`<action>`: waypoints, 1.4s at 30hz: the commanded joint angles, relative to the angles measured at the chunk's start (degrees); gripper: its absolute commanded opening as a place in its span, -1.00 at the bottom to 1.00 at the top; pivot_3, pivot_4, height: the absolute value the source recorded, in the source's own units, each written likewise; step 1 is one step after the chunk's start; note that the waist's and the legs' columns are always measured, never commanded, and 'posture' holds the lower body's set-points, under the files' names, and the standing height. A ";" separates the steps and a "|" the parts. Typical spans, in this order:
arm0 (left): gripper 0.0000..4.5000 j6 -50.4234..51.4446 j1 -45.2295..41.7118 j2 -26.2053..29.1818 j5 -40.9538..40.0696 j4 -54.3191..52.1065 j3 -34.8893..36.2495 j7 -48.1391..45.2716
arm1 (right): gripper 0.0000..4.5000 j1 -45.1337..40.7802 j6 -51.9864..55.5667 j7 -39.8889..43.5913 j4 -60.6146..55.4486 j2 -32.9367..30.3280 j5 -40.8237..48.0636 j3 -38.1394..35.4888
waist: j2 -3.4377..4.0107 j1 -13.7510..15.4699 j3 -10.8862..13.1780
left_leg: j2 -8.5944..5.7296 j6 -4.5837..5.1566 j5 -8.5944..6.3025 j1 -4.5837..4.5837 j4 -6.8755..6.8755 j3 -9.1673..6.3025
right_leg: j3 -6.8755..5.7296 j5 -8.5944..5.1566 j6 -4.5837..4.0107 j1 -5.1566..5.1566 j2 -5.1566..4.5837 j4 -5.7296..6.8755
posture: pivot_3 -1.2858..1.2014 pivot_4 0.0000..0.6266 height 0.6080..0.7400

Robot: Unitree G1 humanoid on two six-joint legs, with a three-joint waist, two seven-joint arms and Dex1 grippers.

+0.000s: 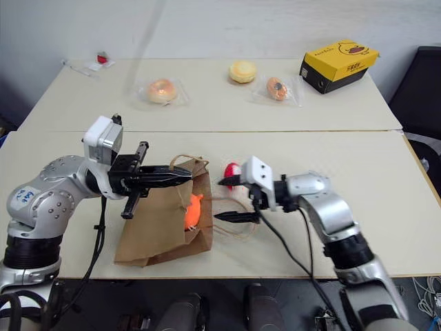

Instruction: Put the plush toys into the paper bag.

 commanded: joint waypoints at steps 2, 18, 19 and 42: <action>-1.00 -0.26 0.39 0.74 -1.14 -2.88 1.57 0.61 | 0.98 3.38 3.43 -0.67 -3.32 -3.73 5.33 -7.72 | 0.00 0.05 0.00 | 0.00 0.00 0.00 0.00 0.00 0.00 | 0.00 0.00 0.00 0.00 0.00 0.01 | 0.03 -0.52 1.00; -1.00 -0.44 0.97 1.14 -0.97 -2.70 1.53 0.74 | 0.98 -3.20 -6.14 -13.07 12.00 1.52 -7.42 -4.66 | 0.00 -0.11 0.00 | 0.00 0.00 0.01 0.03 0.03 0.10 | 0.08 0.00 0.00 -0.04 0.01 0.06 | 0.03 -0.52 1.00; -1.00 -0.49 0.83 0.99 -0.91 -2.67 1.33 0.77 | 0.98 -4.18 -5.92 -13.62 13.33 2.30 -8.60 -3.57 | 0.00 -0.26 0.00 | 0.00 0.00 0.02 0.03 0.02 0.10 | 0.08 0.00 0.00 -0.05 0.02 0.07 | 0.03 -0.52 1.00; -1.00 -1.79 -8.03 -2.35 -0.69 2.19 -3.08 -4.89 | -0.73 -1.26 5.78 -3.09 -1.43 -2.57 1.89 -6.29 | 0.00 0.00 0.00 | -0.01 0.02 0.03 -0.09 0.04 0.11 | 0.07 0.00 0.00 -0.13 0.00 0.18 | 0.03 -0.52 1.00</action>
